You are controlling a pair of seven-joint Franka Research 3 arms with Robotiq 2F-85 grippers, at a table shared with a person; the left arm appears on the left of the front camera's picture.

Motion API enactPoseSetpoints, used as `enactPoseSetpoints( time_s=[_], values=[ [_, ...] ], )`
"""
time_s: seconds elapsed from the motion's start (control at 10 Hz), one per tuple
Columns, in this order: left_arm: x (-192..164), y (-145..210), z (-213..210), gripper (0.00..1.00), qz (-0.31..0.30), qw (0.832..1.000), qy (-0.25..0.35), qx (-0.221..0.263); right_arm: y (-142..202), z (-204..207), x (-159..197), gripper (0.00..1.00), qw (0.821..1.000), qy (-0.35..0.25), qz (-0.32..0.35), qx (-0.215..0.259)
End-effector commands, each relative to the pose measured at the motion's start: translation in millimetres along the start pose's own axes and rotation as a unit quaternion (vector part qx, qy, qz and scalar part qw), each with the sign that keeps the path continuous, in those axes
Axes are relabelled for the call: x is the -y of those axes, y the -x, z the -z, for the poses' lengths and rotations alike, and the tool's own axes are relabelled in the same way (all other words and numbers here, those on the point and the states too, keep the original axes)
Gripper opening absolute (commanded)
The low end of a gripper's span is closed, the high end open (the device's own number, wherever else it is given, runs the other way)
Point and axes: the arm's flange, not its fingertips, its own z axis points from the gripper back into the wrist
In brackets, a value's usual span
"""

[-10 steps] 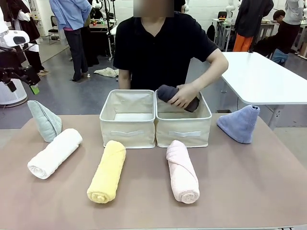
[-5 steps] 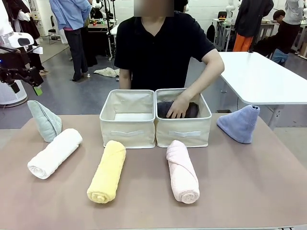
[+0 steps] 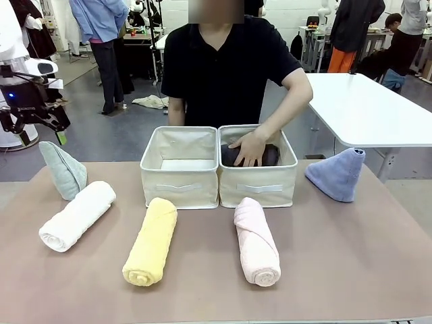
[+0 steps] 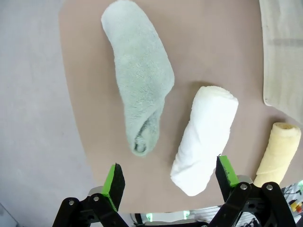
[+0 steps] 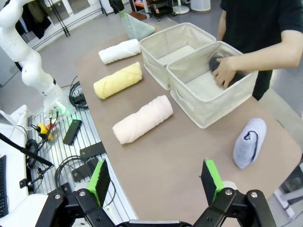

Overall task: Sort the towels based on their folding style.
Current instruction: Pick up one triangle-folded towel and place it in the left Fabric basket.

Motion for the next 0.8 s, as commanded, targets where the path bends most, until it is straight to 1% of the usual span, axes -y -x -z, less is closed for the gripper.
enactPoseSetpoints(
  time_s=[0.0, 0.1, 0.2, 0.4, 0.7],
  values=[
    [6.0, -7.8, 10.5, 1.00, -0.019, 1.000, -0.009, 0.005, -0.1, 1.8, 0.9, 1.00, 1.000, -0.003, -0.003, 0.004],
    [4.8, -12.9, 16.7, 1.00, -0.030, 0.999, -0.011, 0.009, -0.1, 1.8, 0.9, 1.00, 1.000, -0.003, -0.003, 0.004],
    [3.1, -18.2, 23.3, 1.00, -0.044, 0.999, -0.017, 0.003, -0.1, 1.8, 0.9, 1.00, 1.000, -0.003, -0.003, 0.004],
    [1.3, -24.6, 35.3, 1.00, -0.056, 0.998, -0.022, -0.010, -0.1, 1.8, 0.9, 1.00, 1.000, -0.003, -0.003, 0.004],
    [-3.5, -38.0, 55.5, 1.00, -0.062, 0.997, -0.012, -0.033, -0.1, 1.8, 0.9, 1.00, 1.000, -0.003, -0.003, 0.004]
  ],
)
